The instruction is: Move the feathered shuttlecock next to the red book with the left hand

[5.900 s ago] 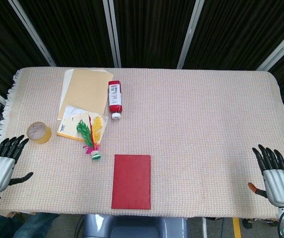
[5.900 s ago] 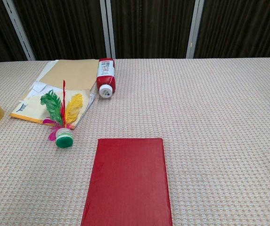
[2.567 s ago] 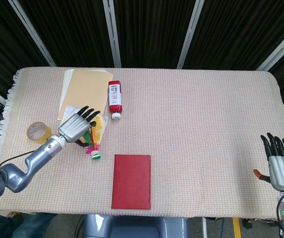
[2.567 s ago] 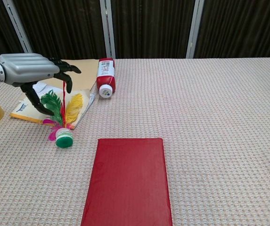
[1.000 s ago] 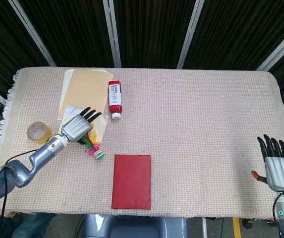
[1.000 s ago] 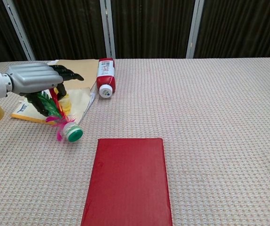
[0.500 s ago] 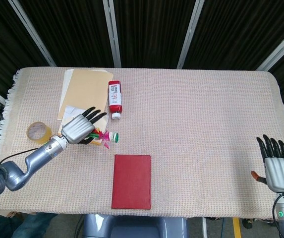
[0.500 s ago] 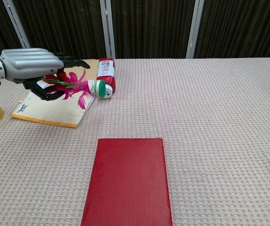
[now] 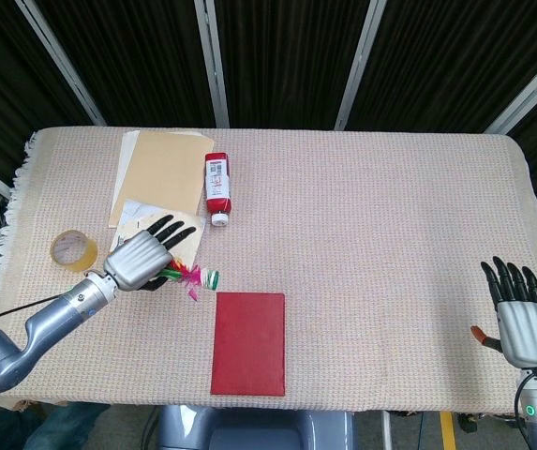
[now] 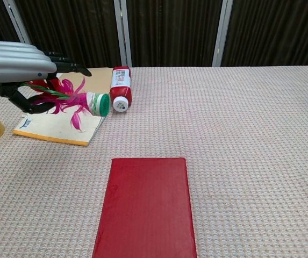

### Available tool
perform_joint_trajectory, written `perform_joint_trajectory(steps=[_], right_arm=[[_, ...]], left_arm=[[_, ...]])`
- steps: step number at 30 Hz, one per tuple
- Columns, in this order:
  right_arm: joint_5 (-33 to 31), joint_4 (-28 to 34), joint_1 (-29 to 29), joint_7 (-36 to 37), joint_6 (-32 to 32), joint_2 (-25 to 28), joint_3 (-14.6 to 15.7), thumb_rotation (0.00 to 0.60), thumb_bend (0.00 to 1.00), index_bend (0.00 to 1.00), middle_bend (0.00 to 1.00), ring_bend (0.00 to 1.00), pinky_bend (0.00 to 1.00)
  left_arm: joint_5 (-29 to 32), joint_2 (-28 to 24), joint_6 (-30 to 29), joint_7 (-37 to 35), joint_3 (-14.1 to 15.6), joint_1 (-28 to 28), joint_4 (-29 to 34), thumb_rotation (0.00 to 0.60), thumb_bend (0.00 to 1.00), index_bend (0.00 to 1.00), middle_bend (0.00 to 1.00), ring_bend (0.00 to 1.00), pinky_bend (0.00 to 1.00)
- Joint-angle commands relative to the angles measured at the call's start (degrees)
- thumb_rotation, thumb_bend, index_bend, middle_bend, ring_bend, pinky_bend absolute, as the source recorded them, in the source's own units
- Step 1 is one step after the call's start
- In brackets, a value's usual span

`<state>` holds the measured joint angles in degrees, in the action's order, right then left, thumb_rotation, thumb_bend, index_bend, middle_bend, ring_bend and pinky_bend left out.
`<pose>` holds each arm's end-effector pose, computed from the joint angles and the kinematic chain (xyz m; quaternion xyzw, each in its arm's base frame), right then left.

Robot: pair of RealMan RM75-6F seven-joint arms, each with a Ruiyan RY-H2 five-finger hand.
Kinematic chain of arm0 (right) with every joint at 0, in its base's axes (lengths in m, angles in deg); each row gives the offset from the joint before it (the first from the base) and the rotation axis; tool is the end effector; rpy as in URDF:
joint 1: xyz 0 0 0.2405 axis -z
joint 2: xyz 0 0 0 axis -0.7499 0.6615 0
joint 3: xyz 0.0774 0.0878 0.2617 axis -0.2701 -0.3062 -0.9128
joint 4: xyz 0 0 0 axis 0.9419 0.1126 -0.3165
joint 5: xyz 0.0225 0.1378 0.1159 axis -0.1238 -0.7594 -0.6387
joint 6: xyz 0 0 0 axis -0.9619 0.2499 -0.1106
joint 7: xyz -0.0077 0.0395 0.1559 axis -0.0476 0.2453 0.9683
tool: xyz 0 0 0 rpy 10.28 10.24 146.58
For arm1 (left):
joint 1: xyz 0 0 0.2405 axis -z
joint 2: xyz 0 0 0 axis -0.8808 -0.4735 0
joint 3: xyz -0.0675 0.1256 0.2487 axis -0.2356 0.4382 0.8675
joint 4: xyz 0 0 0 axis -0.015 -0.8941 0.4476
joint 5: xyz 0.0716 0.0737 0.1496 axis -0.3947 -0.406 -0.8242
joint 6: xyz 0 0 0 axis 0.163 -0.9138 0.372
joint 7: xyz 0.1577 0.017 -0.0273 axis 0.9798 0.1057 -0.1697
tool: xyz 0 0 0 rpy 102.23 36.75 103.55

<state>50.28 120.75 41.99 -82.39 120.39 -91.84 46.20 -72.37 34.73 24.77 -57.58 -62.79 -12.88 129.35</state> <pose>-0.3356 -0.2142 0.1859 0.6166 -0.3331 0.3299 0.6324 -0.1683 0.3642 0.1010 -0.8788 -0.1569 -0.2498 0.3750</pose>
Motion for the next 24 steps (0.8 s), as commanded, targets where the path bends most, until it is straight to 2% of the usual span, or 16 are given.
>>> perform_joint_trajectory(steps=[1, 6, 8, 11, 15, 19, 24], right_arm=[[0.32, 0.02, 0.07, 0.13, 0.2, 0.03, 0.11, 0.6, 0.09, 0.0, 0.0, 0.0, 0.0], [0.56, -0.12, 0.11, 0.55, 0.34, 0.02, 0.08, 0.6, 0.09, 0.0, 0.0, 0.0, 0.0], [0.64, -0.11, 0.12, 0.65, 0.28, 0.05, 0.15, 0.6, 0.09, 0.0, 0.0, 0.0, 0.0], [1.28, -0.03, 0.25, 0.85, 0.68, 0.12, 0.33, 0.6, 0.09, 0.0, 0.0, 0.0, 0.0], [2.16, 0.28, 0.6, 1.39, 1.42, 0.42, 0.63, 0.6, 0.09, 0.0, 0.0, 0.0, 0.0], [3.07, 0.62, 1.02, 1.94, 2.25, 0.82, 0.95, 0.6, 0.09, 0.0, 0.0, 0.0, 0.0], [4.12, 1.26, 1.35, 1.99, 2.8, 1.12, 1.41, 0.6, 0.09, 0.0, 0.0, 0.0, 0.0]], left_arm=[[4.16, -3.46, 1.22, 5.89, 0.37, -1.32, 4.26, 0.453, 0.54, 0.62, 0.0, 0.0, 0.0], [10.67, -6.85, 2.32, 13.06, 1.22, -2.09, 8.71, 0.454, 0.29, 0.53, 0.0, 0.0, 0.0], [12.66, -7.68, 2.14, 15.19, 1.47, -2.32, 10.19, 0.452, 0.26, 0.51, 0.0, 0.0, 0.0], [14.45, -9.32, 1.62, 17.3, 2.23, -2.99, 13.12, 0.457, 0.24, 0.5, 0.0, 0.0, 0.0], [12.97, -10.94, -0.17, 18.68, 3.33, -4.36, 15.59, 0.451, 0.24, 0.52, 0.0, 0.0, 0.0], [8.88, -10.97, -2.23, 17.03, 3.55, -5.82, 16.7, 0.451, 0.24, 0.54, 0.0, 0.0, 0.0], [2.3, -8.8, -3.89, 12.39, 2.78, -6.52, 16.15, 0.452, 0.23, 0.5, 0.0, 0.0, 0.0]])
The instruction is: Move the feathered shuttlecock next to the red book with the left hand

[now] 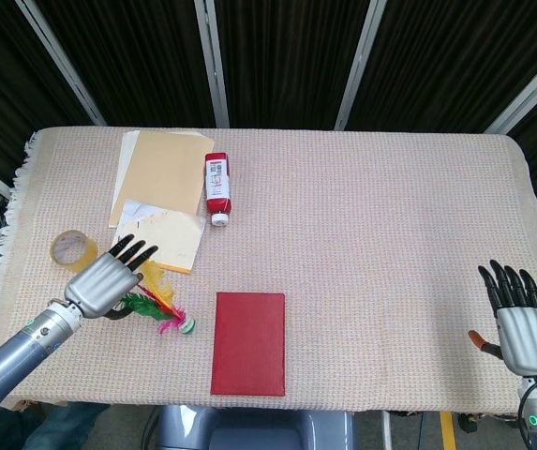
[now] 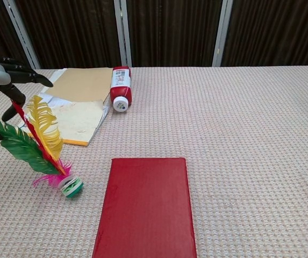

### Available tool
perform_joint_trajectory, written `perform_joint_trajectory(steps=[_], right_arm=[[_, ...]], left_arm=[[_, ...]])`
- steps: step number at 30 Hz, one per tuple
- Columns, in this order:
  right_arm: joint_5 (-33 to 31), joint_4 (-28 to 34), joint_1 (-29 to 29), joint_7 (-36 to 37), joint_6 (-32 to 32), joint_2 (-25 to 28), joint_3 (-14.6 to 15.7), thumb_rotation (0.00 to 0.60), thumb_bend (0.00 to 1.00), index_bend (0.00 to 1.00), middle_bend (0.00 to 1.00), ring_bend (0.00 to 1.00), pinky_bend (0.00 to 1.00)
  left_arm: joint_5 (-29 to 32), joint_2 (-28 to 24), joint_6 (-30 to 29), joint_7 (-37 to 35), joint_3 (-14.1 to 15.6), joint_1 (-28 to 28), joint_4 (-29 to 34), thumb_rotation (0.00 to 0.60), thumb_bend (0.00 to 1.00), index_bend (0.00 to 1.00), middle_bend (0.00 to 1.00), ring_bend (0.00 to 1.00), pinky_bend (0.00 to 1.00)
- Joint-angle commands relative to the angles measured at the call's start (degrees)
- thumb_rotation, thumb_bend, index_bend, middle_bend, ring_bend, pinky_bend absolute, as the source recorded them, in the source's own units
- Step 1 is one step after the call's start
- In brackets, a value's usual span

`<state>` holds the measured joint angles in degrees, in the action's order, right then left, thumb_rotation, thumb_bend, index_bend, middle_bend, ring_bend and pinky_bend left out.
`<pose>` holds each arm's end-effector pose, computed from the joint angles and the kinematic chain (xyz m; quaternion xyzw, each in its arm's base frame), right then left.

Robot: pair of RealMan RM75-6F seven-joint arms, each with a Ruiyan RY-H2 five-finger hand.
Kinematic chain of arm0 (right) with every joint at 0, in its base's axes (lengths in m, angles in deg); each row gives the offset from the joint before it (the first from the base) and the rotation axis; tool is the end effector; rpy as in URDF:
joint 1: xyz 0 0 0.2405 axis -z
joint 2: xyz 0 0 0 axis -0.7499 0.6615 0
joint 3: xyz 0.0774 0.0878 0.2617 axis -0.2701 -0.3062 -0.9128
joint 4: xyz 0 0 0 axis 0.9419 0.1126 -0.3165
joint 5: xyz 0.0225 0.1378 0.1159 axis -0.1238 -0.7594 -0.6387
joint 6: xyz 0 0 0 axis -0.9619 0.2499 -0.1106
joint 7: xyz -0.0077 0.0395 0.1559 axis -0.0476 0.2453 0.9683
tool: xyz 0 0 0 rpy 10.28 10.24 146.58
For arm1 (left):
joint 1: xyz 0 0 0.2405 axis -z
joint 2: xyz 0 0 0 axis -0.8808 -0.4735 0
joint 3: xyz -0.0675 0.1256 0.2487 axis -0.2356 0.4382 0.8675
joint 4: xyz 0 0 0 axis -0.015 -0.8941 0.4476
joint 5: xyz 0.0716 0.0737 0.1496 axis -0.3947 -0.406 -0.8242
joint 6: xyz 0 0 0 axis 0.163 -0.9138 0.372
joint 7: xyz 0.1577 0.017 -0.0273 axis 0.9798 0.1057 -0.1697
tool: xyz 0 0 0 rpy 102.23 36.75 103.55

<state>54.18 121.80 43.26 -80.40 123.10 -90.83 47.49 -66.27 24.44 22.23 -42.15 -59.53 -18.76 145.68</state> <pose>-0.3269 -0.2025 0.1896 0.6221 -0.3259 0.3533 0.6180 -0.1855 0.3088 0.1379 -0.8802 -0.1610 -0.1887 0.4046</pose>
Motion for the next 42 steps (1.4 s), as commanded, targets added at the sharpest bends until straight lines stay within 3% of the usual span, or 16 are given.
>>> perform_joint_trajectory(steps=[1, 10, 14, 24, 27, 32, 36, 39, 42], right_arm=[[0.34, 0.3, 0.11, 0.0, 0.19, 0.17, 0.12, 0.6, 0.09, 0.0, 0.0, 0.0, 0.0], [-0.15, 0.07, 0.29, 1.11, 0.38, 0.78, -0.43, 0.6, 0.09, 0.0, 0.0, 0.0, 0.0], [-0.42, 0.08, 0.41, 1.16, 0.37, 0.93, -0.55, 0.6, 0.09, 0.0, 0.0, 0.0, 0.0], [-0.56, 0.49, 0.72, 0.57, 0.61, 0.9, -0.6, 0.6, 0.09, 0.0, 0.0, 0.0, 0.0], [-0.73, 0.49, 0.68, 0.22, 0.36, 0.68, -0.61, 0.6, 0.09, 0.0, 0.0, 0.0, 0.0], [-1.17, 0.56, 0.42, -0.24, -0.2, 0.51, -0.83, 0.6, 0.09, 0.0, 0.0, 0.0, 0.0], [-1.76, 0.57, 0.42, -0.43, -0.55, 0.56, -0.98, 0.6, 0.09, 0.0, 0.0, 0.0, 0.0], [-2.49, 0.6, 0.28, -0.79, -1.22, 0.52, -1.09, 0.6, 0.09, 0.0, 0.0, 0.0, 0.0], [-2.74, 0.73, 0.12, -1.41, -1.7, 0.4, -1.05, 0.6, 0.09, 0.0, 0.0, 0.0, 0.0]], left_arm=[[-5.43, 2.11, -1.8, -4.18, -0.68, -0.68, -0.56, 0.452, 0.23, 0.5, 0.0, 0.0, 0.0], [-17.4, 6.86, -3.83, -12.97, -1.19, 0.26, -2.18, 0.452, 0.21, 0.41, 0.0, 0.0, 0.0], [-21.28, 7.56, -5.57, -17.77, -0.96, 0.37, -2.59, 0.452, 0.19, 0.33, 0.0, 0.0, 0.0], [-24.61, 4.6, -10.89, -22.21, -1.49, -1.34, -2.25, 0.451, 0.1, 0.11, 0.0, 0.0, 0.0], [-20.59, 3.6, -15.34, -21.65, -2.9, -4.69, -2.72, 0.448, 0.1, 0.03, 0.0, 0.0, 0.0], [-8.14, 8.15, -23.64, -17.52, -4.95, -13.23, -5.62, 0.448, 0.1, 0.0, 0.0, 0.0, 0.0], [-3.21, 12.95, -30.53, -15.29, -3.59, -20.61, -11.52, 0.448, 0.1, 0.0, 0.0, 0.0, 0.0], [-2.16, 15.14, -35.67, -12.99, -3.04, -24.92, -13.67, 0.451, 0.1, 0.0, 0.0, 0.0, 0.0], [-4.28, 18.0, -42.36, -15.33, -3.39, -28.8, -16.8, 0.45, 0.1, 0.0, 0.0, 0.0, 0.0]])
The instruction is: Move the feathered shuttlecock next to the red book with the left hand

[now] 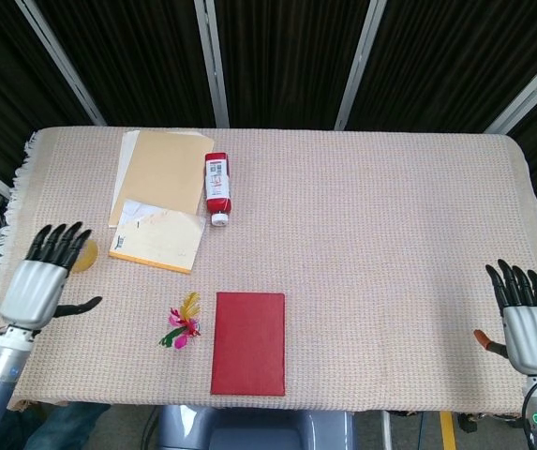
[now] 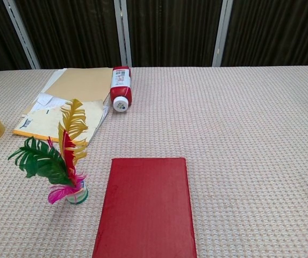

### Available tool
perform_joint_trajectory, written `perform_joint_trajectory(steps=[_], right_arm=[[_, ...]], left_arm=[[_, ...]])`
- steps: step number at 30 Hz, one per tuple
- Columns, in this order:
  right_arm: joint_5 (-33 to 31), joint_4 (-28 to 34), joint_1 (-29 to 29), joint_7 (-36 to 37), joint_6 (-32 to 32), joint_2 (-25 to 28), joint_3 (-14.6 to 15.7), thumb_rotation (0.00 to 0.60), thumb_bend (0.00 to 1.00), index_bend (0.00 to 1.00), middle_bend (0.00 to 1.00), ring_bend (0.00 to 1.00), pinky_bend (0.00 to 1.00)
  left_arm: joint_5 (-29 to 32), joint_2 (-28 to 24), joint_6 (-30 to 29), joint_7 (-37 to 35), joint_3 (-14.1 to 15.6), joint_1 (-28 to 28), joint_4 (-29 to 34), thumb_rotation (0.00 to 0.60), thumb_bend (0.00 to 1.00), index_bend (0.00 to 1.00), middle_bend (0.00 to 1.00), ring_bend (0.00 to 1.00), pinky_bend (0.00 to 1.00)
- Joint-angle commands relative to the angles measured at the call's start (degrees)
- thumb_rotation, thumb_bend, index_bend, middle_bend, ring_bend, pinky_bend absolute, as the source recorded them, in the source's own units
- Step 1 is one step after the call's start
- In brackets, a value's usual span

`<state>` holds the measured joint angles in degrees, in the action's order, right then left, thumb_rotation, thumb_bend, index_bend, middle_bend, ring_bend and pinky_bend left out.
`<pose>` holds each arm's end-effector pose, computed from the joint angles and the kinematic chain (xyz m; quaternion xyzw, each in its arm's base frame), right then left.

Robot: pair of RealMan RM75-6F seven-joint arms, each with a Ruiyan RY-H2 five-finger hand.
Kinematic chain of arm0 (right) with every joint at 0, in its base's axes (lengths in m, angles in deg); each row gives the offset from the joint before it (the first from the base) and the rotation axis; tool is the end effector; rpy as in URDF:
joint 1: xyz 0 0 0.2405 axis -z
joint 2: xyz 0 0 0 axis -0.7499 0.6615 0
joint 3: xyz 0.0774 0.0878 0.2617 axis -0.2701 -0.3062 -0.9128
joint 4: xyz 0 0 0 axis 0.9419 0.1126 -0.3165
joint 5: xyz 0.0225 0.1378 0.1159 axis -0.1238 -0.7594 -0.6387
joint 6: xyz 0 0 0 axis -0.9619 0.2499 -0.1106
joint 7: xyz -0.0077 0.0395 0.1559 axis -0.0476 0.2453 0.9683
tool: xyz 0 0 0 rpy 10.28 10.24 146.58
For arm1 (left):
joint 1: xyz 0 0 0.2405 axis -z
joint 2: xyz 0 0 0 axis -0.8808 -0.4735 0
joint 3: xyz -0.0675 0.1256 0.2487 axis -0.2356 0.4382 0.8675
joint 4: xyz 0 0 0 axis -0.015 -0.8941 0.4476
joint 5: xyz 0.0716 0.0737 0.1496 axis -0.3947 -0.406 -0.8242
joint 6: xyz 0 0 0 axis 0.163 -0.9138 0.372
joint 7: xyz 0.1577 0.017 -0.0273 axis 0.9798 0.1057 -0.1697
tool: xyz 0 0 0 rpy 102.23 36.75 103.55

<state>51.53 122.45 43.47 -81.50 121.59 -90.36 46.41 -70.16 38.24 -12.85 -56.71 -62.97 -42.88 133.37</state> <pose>-0.3330 -0.2046 0.1934 0.6125 -0.3360 0.3369 0.6313 -0.2733 0.2570 0.1654 -0.6618 -0.2910 -0.3736 0.5812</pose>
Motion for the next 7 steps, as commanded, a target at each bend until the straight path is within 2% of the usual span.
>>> perform_joint_trajectory(steps=[1, 3, 7], right_arm=[[-0.06, 0.17, -0.1, -0.53, -0.22, -0.12, 0.07, 0.6, 0.09, 0.0, 0.0, 0.0, 0.0], [-0.02, 0.3, -0.07, -0.92, -0.23, -0.22, 0.17, 0.6, 0.09, 0.0, 0.0, 0.0, 0.0], [-0.29, 0.27, -0.08, -1.28, -0.48, -0.27, 0.2, 0.6, 0.09, 0.0, 0.0, 0.0, 0.0]], left_arm=[[-1.11, 5.22, -8.9, -1.65, -0.09, -5.58, -5.75, 0.45, 0.1, 0.0, 0.0, 0.0, 0.0], [-2.63, 7.59, -11.15, -3.3, -0.12, -7.04, -8.83, 0.451, 0.1, 0.0, 0.0, 0.0, 0.0], [-4.0, 9.11, -9.31, -2.27, 0.38, -7.06, -11.58, 0.449, 0.09, 0.0, 0.0, 0.0, 0.0]])
